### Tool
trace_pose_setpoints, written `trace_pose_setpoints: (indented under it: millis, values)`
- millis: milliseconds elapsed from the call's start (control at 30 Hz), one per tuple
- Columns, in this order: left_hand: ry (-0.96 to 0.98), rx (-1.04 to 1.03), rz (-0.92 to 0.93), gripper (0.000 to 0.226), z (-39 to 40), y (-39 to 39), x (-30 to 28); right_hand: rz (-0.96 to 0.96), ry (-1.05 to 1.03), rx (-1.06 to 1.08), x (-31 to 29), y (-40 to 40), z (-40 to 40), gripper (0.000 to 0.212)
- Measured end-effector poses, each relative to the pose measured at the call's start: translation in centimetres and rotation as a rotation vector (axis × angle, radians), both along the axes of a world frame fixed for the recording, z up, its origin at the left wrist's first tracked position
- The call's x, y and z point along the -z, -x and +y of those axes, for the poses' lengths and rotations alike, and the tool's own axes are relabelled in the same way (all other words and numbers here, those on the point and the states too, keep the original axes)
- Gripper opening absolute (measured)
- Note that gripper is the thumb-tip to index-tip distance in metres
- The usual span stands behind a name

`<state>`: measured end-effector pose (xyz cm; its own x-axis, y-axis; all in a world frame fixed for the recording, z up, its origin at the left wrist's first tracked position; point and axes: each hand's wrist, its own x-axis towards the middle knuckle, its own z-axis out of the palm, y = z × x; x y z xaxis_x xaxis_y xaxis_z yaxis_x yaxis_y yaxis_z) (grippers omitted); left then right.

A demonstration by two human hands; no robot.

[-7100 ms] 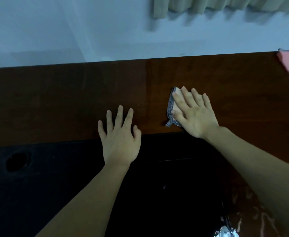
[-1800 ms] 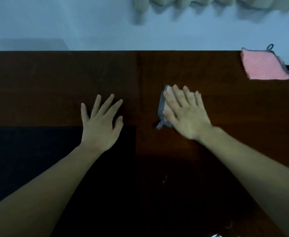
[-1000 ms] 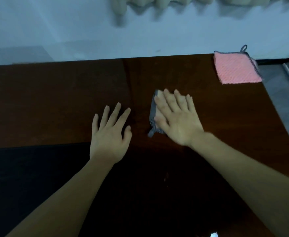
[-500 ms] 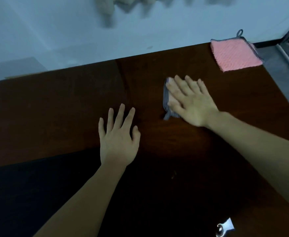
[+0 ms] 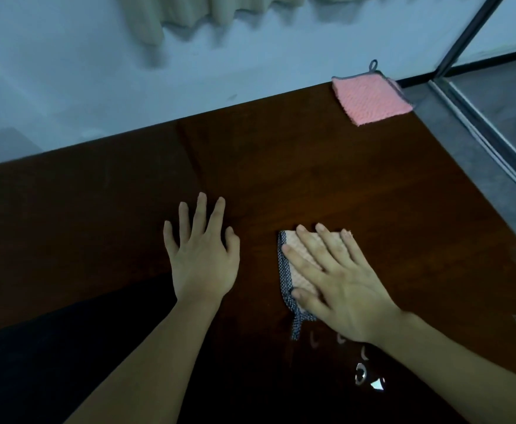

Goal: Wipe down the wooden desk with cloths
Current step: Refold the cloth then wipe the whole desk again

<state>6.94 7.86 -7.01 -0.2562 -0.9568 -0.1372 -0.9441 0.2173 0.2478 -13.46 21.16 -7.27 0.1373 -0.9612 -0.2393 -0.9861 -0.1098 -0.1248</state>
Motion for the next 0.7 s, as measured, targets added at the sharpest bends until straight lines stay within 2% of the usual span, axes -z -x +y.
trace_pose_setpoints:
  millis: [133, 300, 433, 533, 700]
  values:
    - [-0.004, 0.001, -0.018, 0.058, -0.1, -0.1, 0.0, 0.018, 0.018, 0.074, -0.1, 1.6, -2.7, 0.067]
    - [0.011, 0.008, 0.0, 0.058, 0.0, -0.2, 0.2, 0.071, 0.016, 0.29, 0.0, 6.0, -11.1, 0.074]
    - [0.019, -0.002, 0.006, 0.058, 0.0, -0.1, 0.3, 0.057, -0.022, 0.341, -0.1, 6.5, -14.4, 0.067]
    - [-0.002, -0.012, 0.006, 0.059, -0.1, 0.2, 0.1, 0.066, -0.004, 0.255, -0.2, 5.3, -11.6, 0.064]
    - [0.005, -0.004, -0.008, 0.058, 0.1, 0.0, 0.1, 0.015, -0.011, 0.004, -0.5, 2.7, -1.5, 0.067]
